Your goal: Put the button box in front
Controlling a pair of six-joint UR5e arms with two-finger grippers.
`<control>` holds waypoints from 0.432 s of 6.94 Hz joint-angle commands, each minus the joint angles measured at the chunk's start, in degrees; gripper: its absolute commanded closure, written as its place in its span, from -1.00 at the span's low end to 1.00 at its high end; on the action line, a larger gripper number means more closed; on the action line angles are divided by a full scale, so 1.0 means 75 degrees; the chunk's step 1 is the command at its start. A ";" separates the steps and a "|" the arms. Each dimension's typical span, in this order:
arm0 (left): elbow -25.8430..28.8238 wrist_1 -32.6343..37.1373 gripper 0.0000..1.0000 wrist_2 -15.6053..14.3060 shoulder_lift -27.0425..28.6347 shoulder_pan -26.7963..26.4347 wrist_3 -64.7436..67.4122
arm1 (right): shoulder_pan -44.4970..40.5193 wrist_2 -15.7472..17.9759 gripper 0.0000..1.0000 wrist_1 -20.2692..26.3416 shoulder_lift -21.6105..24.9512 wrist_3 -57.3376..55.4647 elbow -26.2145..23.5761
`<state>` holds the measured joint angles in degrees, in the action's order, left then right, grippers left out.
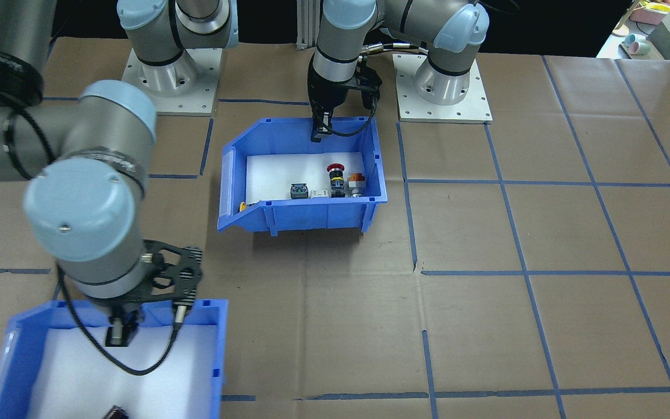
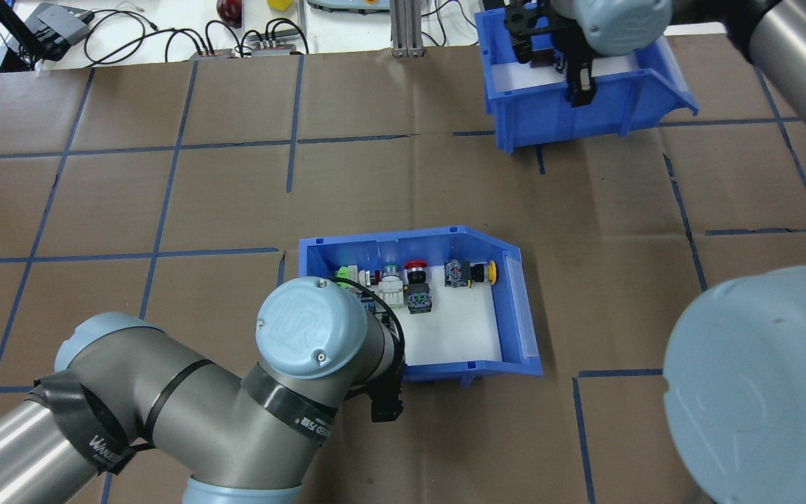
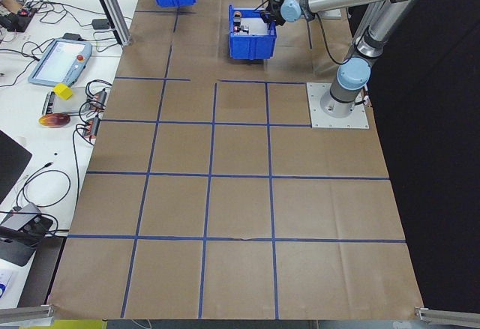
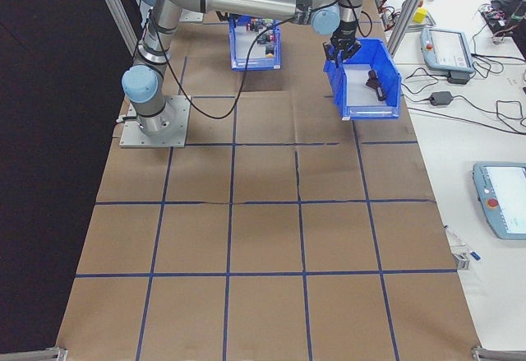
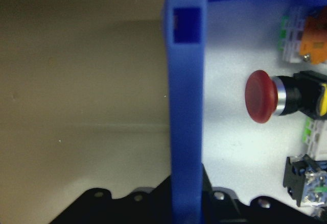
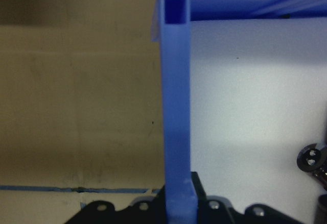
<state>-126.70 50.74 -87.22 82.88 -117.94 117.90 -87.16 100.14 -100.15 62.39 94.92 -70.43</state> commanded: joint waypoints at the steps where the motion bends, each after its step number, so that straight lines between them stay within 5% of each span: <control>1: 0.0169 -0.0003 1.00 -0.0137 -0.0036 0.1337 -0.1018 | 0.0860 -0.0063 0.86 0.0505 0.0386 0.0852 -0.0078; 2: 0.0553 0.0020 1.00 0.0166 0.0301 0.2263 -0.1755 | 0.1212 -0.0260 0.86 0.0567 0.0701 0.1053 -0.0368; 3: 0.1137 0.0020 1.00 0.0378 0.0826 0.2412 -0.2076 | 0.1529 -0.0738 0.86 0.0568 0.1099 0.1055 -0.0940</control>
<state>-122.51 50.83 -86.34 85.27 -103.89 106.57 -78.82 97.85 -96.39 67.36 101.91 -73.45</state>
